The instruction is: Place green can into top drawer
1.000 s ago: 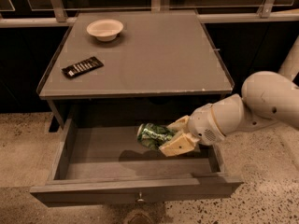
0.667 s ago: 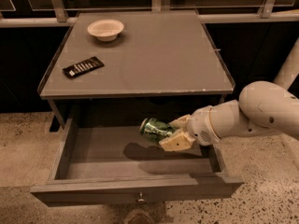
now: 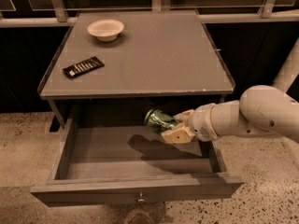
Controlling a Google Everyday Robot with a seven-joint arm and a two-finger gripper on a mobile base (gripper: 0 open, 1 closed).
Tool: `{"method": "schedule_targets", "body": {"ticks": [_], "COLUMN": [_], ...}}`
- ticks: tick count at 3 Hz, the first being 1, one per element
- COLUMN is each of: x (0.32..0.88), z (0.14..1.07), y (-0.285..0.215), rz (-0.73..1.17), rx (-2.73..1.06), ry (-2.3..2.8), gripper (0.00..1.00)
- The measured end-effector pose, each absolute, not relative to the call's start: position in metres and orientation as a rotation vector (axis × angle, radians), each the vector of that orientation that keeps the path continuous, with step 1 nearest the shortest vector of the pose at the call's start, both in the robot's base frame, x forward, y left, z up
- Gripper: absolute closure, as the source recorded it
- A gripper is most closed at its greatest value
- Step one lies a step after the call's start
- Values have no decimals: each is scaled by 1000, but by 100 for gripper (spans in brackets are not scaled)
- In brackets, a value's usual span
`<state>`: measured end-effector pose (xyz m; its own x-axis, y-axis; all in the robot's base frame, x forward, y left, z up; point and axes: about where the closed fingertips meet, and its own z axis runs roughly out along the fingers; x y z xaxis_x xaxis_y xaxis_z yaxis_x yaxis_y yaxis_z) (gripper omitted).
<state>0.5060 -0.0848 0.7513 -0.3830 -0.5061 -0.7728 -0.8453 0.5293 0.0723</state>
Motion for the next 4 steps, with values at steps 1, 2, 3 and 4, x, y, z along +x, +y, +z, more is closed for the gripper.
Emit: {"method": "schedule_targets", "body": {"ticks": [1,2,3,4], "x": [501,494,490,488], "z": [723,684,655,631], "y": [-89,-96,-103,-108], "rz": [625,662,673,688], "rx": [-1040,-940,-863,-811], "ry": [2094,2112,2119,2144], "gripper": [100,100,100,82]}}
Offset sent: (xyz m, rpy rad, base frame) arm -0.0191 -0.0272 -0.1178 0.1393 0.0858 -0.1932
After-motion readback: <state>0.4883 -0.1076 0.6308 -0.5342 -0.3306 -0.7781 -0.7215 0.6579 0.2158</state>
